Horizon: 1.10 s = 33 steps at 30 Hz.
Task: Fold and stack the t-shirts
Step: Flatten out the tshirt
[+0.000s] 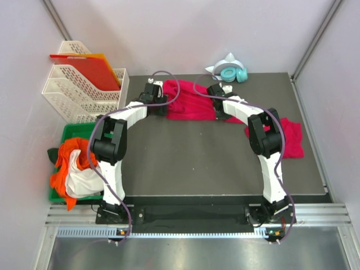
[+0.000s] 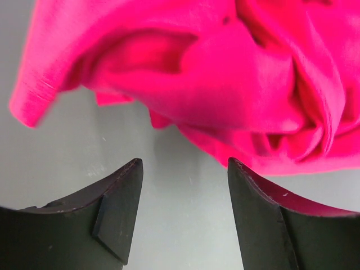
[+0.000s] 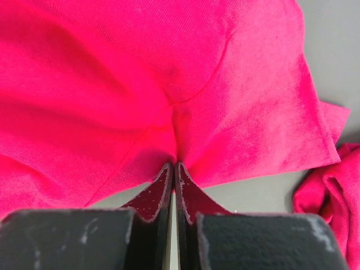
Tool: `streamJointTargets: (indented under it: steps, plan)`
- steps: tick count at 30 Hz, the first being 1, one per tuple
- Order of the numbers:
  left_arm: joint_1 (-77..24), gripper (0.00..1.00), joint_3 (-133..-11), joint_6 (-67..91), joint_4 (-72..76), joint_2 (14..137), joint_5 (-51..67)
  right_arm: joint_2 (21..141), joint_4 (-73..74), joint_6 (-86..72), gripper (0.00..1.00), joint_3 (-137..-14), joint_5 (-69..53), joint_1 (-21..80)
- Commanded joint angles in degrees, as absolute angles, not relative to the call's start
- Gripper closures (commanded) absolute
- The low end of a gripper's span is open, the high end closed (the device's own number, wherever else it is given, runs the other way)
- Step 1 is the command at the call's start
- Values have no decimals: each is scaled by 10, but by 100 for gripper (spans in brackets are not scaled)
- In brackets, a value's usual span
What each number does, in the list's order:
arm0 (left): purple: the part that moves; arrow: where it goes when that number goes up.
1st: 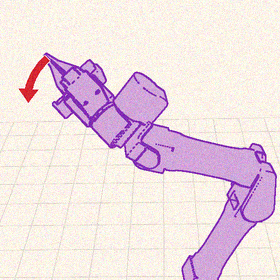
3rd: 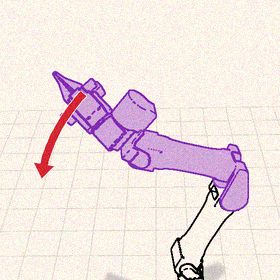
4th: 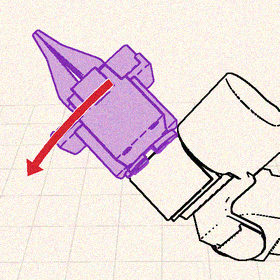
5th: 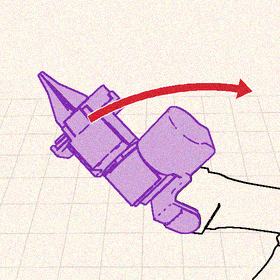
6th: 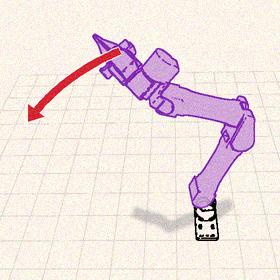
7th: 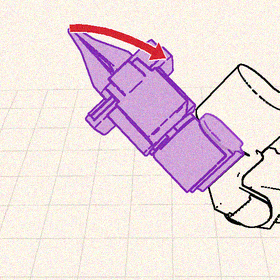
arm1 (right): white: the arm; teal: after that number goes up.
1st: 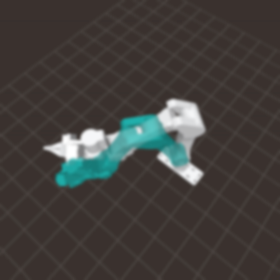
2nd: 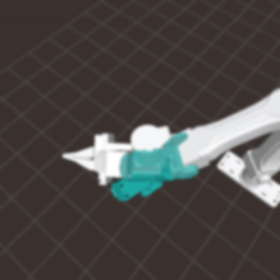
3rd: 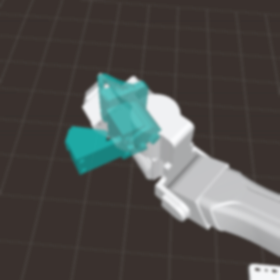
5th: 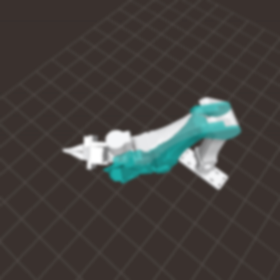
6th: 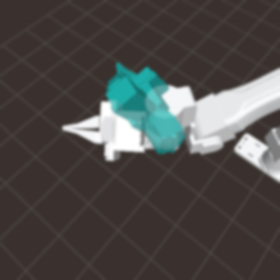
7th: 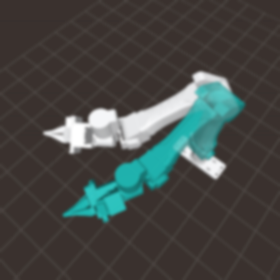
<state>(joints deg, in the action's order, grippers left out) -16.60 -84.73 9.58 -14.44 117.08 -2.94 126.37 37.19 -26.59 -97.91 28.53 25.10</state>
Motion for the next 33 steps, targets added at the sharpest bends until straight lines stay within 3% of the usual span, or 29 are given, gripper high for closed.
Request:
streamJointTargets:
  steps: [1, 10, 16, 19, 20, 21, 26, 33]
  plan:
    - [-163, 33, -881, 113, -101, 1184, -61, 1236, 380, -277, 100, -968, 265, 260]
    - [-151, 37, -932, 138, -132, 1260, -63, 1227, 374, -279, 100, -959, 263, 260]
    - [-149, 48, -938, 140, -138, 1271, -64, 1229, 373, -279, 100, -956, 264, 259]
    - [-148, 73, -929, 136, -141, 1261, -64, 1230, 372, -280, 100, -954, 265, 260]
    - [-148, 97, -924, 134, -142, 1255, -65, 1230, 371, -280, 100, -952, 265, 259]
    - [-148, 100, -919, 131, -142, 1242, -65, 1228, 369, -280, 100, -950, 265, 260]
    - [-148, 100, -868, 109, -174, 1164, -60, 1190, 363, -283, 100, -927, 292, 260]
    - [-149, 100, -745, 34, -242, 942, 23, 1083, 356, -279, 100, -853, 309, 270]
